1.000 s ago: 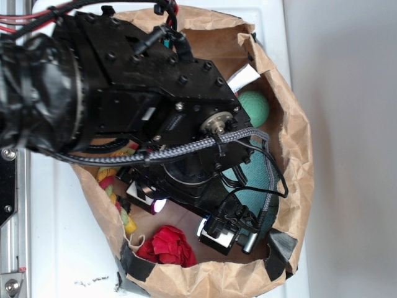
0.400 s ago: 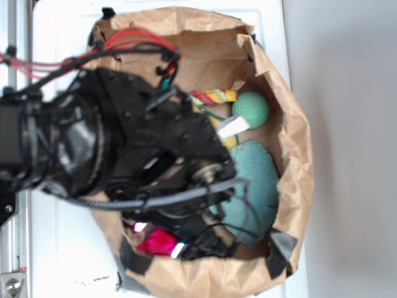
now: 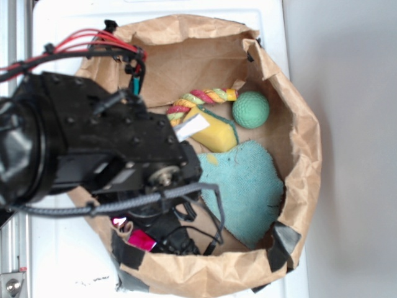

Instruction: Grab the red paper.

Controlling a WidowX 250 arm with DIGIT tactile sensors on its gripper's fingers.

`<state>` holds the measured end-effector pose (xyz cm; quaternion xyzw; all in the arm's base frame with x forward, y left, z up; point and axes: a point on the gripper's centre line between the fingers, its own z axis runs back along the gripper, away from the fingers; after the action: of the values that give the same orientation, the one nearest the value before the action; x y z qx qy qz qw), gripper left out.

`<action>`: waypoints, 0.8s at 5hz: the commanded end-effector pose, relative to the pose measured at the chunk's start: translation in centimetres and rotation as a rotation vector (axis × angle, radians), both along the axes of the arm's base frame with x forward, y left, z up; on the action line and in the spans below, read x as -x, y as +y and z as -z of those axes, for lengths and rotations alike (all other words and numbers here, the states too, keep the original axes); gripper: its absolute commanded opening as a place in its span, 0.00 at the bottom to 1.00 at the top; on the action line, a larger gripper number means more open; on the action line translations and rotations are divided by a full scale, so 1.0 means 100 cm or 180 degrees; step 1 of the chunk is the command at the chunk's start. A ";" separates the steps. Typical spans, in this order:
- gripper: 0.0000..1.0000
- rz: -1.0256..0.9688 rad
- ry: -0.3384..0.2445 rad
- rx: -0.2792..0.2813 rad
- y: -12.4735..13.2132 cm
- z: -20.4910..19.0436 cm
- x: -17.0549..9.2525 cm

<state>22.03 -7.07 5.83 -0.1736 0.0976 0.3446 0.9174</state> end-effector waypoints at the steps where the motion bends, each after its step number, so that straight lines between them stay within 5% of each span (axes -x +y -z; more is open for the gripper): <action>1: 1.00 0.0110 -0.0118 0.0197 -0.020 -0.014 -0.012; 3: 1.00 0.0155 -0.0195 0.0581 -0.029 -0.033 -0.011; 4: 1.00 0.0127 -0.0169 0.0611 -0.029 -0.035 -0.011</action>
<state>21.78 -9.37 7.61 -0.2544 0.1256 0.3190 0.9043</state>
